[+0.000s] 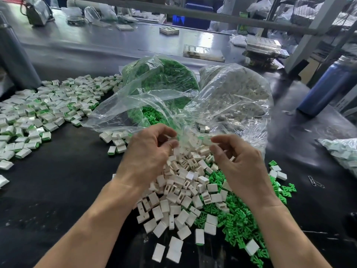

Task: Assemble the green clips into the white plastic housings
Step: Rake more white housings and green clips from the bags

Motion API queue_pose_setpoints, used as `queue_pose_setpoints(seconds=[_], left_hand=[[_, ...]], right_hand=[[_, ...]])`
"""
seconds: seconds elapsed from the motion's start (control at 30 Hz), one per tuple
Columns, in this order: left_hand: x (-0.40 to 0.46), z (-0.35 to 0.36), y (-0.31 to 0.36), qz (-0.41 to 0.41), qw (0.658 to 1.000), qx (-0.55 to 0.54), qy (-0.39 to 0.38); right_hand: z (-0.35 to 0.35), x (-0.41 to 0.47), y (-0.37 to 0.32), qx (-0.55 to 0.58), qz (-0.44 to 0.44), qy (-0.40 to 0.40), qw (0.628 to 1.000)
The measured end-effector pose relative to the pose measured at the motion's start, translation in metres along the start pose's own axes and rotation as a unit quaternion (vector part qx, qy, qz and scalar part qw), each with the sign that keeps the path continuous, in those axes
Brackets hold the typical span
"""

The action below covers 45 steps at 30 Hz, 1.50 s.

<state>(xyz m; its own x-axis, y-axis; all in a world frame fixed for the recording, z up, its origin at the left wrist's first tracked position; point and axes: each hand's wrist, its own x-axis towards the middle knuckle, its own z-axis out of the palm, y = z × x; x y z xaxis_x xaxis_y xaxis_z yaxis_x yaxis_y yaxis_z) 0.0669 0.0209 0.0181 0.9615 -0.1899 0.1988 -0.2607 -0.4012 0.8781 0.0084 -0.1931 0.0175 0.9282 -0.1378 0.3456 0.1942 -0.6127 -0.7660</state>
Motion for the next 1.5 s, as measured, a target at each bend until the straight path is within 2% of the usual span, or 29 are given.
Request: queue_pose_setpoints(seconds=[0.13,0.3,0.57,0.7,0.83,0.97,1.13,1.33,1.5], left_hand=[[0.010,-0.025,-0.012,-0.048,0.988,0.135,0.064],[0.018,-0.041,-0.028,-0.112,0.959,0.230,0.125],[0.026,-0.035,-0.041,-0.064,0.928,0.321,0.180],[0.026,-0.024,-0.040,-0.046,0.931,0.310,0.186],[0.026,-0.019,-0.039,-0.047,0.951,0.277,0.128],[0.025,-0.020,-0.042,-0.055,0.955,0.274,0.098],[0.026,-0.026,-0.043,-0.063,0.952,0.277,0.110],[0.023,-0.028,-0.037,-0.076,0.932,0.328,0.134],[0.014,-0.032,-0.021,-0.090,0.947,0.291,0.102]], right_hand=[[-0.005,0.002,0.003,-0.012,0.028,0.000,1.000],[-0.006,0.002,0.007,-0.042,0.037,-0.023,0.998],[-0.009,0.003,0.012,-0.072,0.056,-0.041,0.995],[-0.010,0.004,0.014,-0.072,0.064,-0.041,0.995],[-0.010,0.003,0.014,-0.072,0.071,-0.044,0.994],[-0.011,0.003,0.015,-0.074,0.077,-0.046,0.993],[-0.010,0.003,0.015,-0.069,0.078,-0.043,0.994],[-0.011,0.004,0.017,-0.075,0.090,-0.043,0.992],[-0.016,0.004,0.018,-0.093,0.095,-0.042,0.990]])
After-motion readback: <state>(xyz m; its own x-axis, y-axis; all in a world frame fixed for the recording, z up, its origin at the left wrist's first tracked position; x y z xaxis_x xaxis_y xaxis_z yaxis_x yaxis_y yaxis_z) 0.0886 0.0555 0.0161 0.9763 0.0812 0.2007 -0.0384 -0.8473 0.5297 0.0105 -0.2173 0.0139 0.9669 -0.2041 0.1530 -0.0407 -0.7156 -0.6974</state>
